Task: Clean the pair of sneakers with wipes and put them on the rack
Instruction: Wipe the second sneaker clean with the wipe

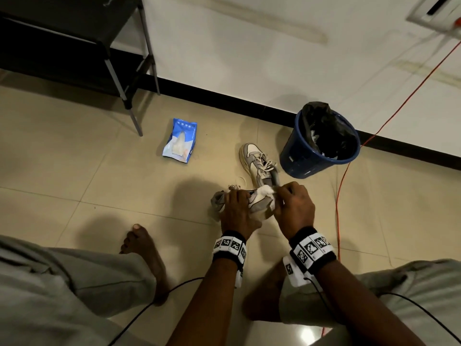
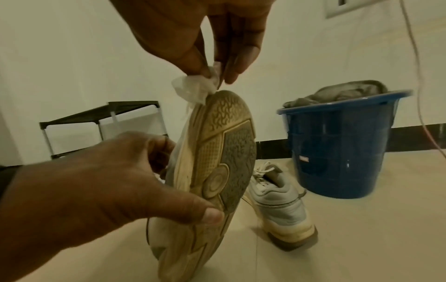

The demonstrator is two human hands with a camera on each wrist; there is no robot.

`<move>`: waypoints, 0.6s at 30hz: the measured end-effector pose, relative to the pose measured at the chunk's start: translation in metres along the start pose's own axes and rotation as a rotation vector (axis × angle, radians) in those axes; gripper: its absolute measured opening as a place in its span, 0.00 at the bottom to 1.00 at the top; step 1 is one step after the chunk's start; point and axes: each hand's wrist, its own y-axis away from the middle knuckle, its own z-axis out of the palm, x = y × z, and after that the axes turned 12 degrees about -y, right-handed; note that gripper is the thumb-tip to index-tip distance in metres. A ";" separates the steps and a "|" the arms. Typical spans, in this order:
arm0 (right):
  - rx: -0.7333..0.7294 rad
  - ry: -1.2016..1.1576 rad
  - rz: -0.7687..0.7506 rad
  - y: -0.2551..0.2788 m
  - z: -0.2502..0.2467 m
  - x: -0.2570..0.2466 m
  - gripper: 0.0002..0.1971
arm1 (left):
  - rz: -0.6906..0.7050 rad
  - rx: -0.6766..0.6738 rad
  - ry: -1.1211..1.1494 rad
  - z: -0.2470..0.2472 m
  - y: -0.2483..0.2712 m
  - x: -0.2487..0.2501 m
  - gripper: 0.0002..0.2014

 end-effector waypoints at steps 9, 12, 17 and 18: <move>-0.207 0.306 -0.231 0.024 0.045 0.002 0.03 | 0.059 0.014 -0.211 0.040 -0.004 0.019 0.09; -0.253 0.322 -0.222 0.021 0.036 0.009 0.07 | 0.020 -0.049 -0.228 0.037 -0.005 0.023 0.18; -0.115 0.286 0.093 0.008 0.017 0.028 0.14 | 0.033 -0.175 -0.262 0.034 -0.010 0.035 0.38; -0.157 0.275 0.080 0.014 0.024 0.022 0.11 | 0.034 -0.150 -0.265 0.036 -0.009 0.037 0.30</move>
